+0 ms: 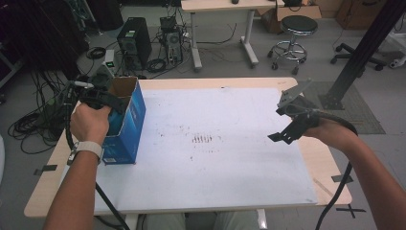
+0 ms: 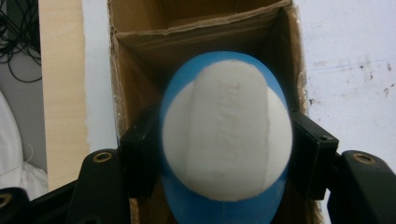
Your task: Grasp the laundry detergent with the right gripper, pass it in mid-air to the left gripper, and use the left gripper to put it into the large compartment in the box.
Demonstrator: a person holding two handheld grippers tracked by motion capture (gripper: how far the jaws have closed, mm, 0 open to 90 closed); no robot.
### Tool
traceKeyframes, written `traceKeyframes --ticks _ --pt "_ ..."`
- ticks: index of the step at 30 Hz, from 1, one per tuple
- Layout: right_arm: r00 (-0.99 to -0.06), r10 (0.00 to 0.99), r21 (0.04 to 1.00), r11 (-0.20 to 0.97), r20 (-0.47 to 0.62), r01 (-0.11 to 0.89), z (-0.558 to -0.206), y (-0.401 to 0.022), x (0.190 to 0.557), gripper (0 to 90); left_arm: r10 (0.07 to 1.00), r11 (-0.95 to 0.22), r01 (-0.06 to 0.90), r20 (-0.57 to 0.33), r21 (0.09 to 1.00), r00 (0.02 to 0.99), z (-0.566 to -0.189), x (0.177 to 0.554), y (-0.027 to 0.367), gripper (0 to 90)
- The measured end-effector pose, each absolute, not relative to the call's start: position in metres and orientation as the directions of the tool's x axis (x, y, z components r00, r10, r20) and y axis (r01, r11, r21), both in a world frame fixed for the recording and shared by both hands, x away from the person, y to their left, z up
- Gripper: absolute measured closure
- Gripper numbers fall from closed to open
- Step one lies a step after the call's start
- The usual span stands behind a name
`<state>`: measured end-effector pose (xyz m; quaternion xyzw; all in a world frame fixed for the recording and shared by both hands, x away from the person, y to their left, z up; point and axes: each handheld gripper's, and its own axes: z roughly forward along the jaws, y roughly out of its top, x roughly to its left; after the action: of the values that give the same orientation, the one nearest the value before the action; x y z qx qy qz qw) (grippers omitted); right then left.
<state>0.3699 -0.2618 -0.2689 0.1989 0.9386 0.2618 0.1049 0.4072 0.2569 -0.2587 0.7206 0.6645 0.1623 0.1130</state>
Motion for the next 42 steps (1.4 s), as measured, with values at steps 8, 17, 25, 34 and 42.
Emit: traceKeyframes --ticks 8,17,25,34,42 --pt "-0.899 0.429 0.53 0.786 -0.094 0.32 -0.271 -0.261 0.37 3.6 0.995 -0.092 0.929 0.078 0.358 0.068 -0.27 0.409 0.258 38.2" --pt "-0.898 0.431 0.528 0.785 -0.093 0.322 -0.272 -0.262 0.371 3.6 0.996 -0.083 0.93 0.067 0.357 0.064 -0.277 0.409 0.263 38.2" --pt "-0.897 0.432 0.527 0.785 -0.091 0.324 -0.274 -0.261 0.371 3.7 0.996 -0.084 0.933 0.06 0.351 0.068 -0.278 0.41 0.264 37.9" --pt "-0.898 0.431 0.524 0.787 -0.09 0.325 -0.274 -0.261 0.369 3.8 0.997 -0.079 0.931 0.038 0.357 0.07 -0.278 0.41 0.267 37.6" --pt "-0.896 0.433 0.522 0.788 -0.092 0.327 -0.272 -0.262 0.367 3.8 0.997 -0.068 0.928 0.002 0.365 0.073 -0.272 0.409 0.272 26.9"
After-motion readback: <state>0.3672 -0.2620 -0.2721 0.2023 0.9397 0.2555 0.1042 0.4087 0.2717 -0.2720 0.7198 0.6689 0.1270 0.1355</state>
